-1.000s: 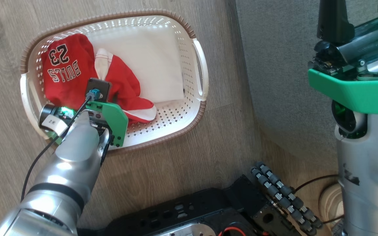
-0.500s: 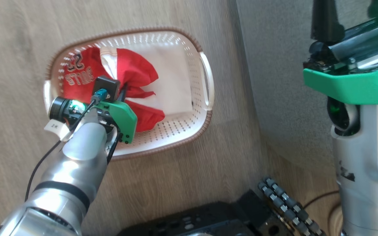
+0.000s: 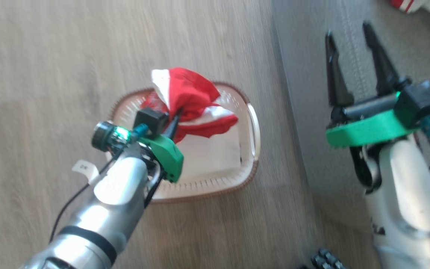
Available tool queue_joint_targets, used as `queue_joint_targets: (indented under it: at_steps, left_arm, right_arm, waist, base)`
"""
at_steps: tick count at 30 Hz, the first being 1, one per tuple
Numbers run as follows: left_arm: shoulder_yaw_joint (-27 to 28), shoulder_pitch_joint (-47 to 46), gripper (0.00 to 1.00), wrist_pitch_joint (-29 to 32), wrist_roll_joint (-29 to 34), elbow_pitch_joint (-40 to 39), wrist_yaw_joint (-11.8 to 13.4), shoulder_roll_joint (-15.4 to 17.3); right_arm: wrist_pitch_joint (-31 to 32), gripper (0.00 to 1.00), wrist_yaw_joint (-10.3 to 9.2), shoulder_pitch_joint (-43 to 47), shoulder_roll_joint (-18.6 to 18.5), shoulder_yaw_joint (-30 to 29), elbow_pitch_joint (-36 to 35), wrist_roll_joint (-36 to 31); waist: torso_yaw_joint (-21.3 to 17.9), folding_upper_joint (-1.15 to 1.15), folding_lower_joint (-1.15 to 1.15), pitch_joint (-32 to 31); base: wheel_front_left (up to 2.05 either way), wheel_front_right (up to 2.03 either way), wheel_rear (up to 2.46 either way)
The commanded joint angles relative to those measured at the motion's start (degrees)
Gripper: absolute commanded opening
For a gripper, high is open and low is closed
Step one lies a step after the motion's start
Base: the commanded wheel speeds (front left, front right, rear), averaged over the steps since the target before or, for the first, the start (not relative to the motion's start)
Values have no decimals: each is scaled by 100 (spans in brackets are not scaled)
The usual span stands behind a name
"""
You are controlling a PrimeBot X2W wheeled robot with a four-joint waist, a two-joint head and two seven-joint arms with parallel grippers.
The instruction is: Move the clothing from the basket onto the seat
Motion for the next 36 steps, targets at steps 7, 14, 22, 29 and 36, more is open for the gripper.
queue_joint_targets:
  at_steps: [7, 14, 22, 29, 36]
  left_arm:
    - [-213, 350, 0, -136, -259, -659, -45, 58]
    - [-360, 462, 0, -121, -470, -1070, -50, 58]
    - [-325, 445, 0, -10, -632, -1339, 44, 63]
    - [-264, 203, 0, 116, -664, -1591, 139, 126]
    - [-237, -67, 0, 241, -656, -1809, 206, 196]
  right_arm:
    - [-35, 100, -2, 768, 11, 43, 382, 30]
    - [-35, 100, -2, 1356, 11, 218, 782, 162]
    - [-33, 100, -2, 1858, 11, 405, 1042, 297]
    - [-28, 100, -2, 1926, 11, 592, 996, 342]
    - [43, 100, -2, 1820, 11, 1085, 821, 418]
  waist:
    - [491, 0, 0, -1469]
    - [628, 0, 0, -2357]
    - [726, 0, 0, -3163]
    - [768, 0, 0, -3342]
    - [765, 0, 0, -3384]
  base:
    - [0, 0, 0]
    - [0, 0, 0]
    - [0, 0, 0]
    - [0, 0, 0]
    - [0, 0, 0]
